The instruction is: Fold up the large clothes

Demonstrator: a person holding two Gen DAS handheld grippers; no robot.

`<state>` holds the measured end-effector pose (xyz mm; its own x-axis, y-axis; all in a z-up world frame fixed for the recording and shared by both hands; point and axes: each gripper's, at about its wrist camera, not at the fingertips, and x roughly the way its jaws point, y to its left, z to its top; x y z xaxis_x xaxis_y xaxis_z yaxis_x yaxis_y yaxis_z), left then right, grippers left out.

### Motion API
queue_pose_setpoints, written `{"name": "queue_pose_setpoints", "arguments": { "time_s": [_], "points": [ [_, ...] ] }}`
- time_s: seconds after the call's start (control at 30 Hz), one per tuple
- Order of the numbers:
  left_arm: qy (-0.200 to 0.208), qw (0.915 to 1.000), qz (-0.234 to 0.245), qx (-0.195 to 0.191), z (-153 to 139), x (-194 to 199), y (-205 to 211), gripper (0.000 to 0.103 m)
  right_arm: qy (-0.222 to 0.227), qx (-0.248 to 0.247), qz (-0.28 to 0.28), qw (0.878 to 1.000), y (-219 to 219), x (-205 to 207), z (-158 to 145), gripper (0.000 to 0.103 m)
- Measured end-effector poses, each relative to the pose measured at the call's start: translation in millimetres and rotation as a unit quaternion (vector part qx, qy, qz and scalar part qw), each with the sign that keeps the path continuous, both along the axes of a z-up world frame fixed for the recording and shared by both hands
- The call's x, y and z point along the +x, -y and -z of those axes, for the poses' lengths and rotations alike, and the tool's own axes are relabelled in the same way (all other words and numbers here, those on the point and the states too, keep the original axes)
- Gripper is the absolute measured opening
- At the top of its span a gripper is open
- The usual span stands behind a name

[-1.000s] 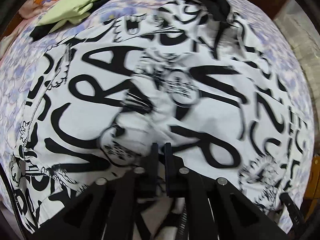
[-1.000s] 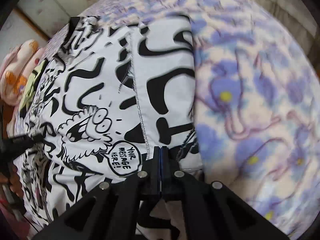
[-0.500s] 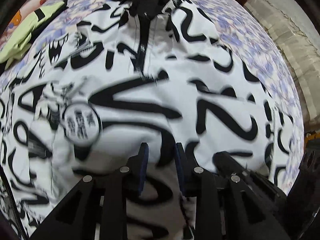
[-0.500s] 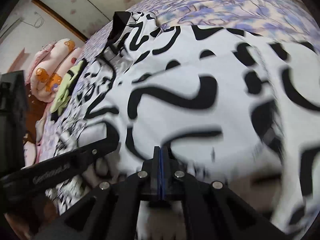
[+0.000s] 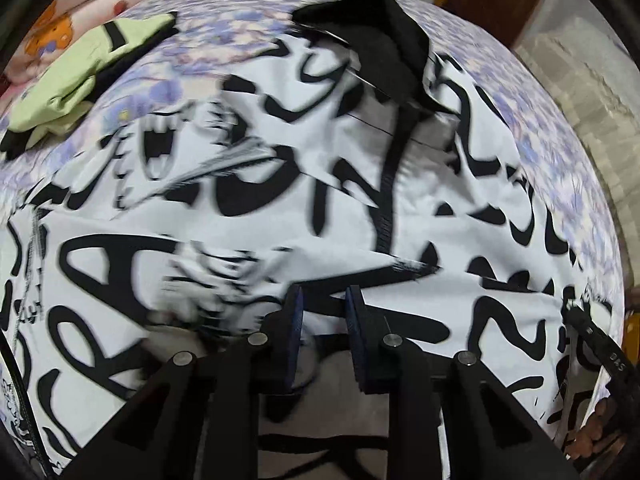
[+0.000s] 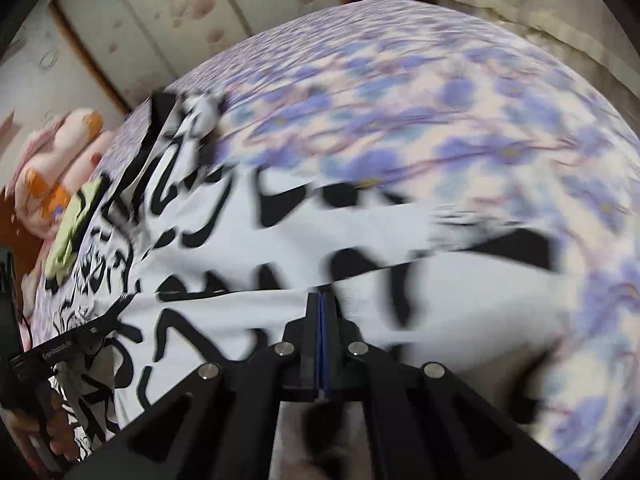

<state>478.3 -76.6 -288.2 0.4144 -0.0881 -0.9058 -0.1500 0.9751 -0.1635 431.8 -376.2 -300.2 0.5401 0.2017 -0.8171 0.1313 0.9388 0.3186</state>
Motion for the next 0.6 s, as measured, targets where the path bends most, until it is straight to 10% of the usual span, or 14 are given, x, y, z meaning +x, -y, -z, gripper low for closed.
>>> {"name": "queue_pose_setpoints", "arguments": {
  "time_s": [0.3,0.43,0.6],
  "points": [
    [0.003,0.9971,-0.042,-0.063,-10,-13,-56,0.019,-0.012,0.028,0.106,0.994,67,-28,5,0.000],
    [-0.006,0.9959,-0.090,0.006,-9,-14,-68,0.023,-0.022,-0.033,0.096,0.995,63,-28,4,0.000],
    [-0.008,0.9941,-0.098,-0.045,7,-11,-87,0.029,-0.039,-0.096,0.075,0.992,45,-13,13,0.000]
  ]
}}
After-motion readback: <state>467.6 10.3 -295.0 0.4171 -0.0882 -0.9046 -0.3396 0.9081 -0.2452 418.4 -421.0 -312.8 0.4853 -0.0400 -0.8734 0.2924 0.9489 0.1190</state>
